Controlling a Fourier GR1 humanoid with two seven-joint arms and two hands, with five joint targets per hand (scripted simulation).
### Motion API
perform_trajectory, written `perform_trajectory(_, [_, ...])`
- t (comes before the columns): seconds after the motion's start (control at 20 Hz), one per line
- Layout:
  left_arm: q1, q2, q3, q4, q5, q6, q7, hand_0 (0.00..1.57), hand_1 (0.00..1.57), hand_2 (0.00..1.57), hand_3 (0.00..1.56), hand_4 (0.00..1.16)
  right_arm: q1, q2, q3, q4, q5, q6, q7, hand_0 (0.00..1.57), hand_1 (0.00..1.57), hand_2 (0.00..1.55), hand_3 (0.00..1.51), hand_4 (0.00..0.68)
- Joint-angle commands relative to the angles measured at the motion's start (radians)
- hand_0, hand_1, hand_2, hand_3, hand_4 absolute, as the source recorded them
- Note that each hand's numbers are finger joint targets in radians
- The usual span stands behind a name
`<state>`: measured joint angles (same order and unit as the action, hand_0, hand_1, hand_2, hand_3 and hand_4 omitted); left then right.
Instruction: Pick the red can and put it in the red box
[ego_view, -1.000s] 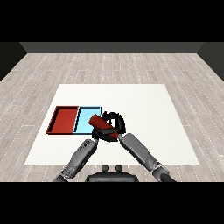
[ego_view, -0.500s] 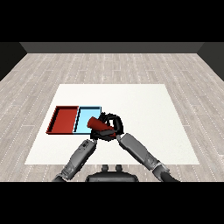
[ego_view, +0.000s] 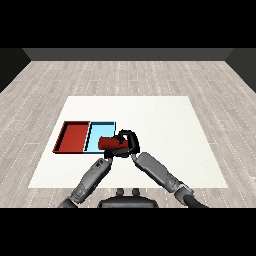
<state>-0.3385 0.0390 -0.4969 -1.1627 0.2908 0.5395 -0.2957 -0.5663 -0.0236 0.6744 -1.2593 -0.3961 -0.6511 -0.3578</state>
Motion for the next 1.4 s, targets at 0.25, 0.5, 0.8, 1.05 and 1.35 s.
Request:
perform_trajectory(0.25, [-0.002, -0.021, -0.001, -0.092, -0.021, 0.112, -0.002, 1.57, 1.57, 1.53, 1.43, 0.97, 0.014, 0.022, -0.023, 0.011, -0.086, 0.052, -0.032, 1.45, 1.45, 1.44, 1.38, 0.597])
perform_trajectory(0.5, [-0.050, -0.037, 0.015, -0.022, -0.023, 0.121, -0.025, 1.57, 1.57, 1.53, 1.45, 1.12, 0.034, 0.011, -0.013, -0.028, 0.053, 0.040, 0.062, 0.00, 0.00, 0.00, 0.00, 0.000])
perform_trajectory(0.8, [-0.067, -0.006, 0.075, 0.017, -0.022, 0.054, -0.061, 1.57, 1.57, 1.54, 1.46, 1.13, 0.091, 0.023, -0.021, -0.085, 0.097, 0.052, 0.080, 0.00, 0.00, 0.00, 0.00, 0.000])
perform_trajectory(1.05, [-0.057, -0.038, 0.056, 0.037, -0.013, 0.073, -0.030, 1.57, 1.57, 1.57, 1.50, 1.14, 0.118, -0.031, -0.128, -0.114, 0.112, 0.153, 0.078, 0.00, 0.00, 0.00, 0.00, 0.000])
perform_trajectory(1.35, [-0.038, -0.038, 0.035, 0.084, 0.000, 0.094, -0.087, 1.57, 1.57, 1.57, 1.50, 1.14, 0.107, -0.038, -0.219, -0.184, 0.147, 0.132, 0.119, 0.00, 0.00, 0.00, 0.00, 0.000])
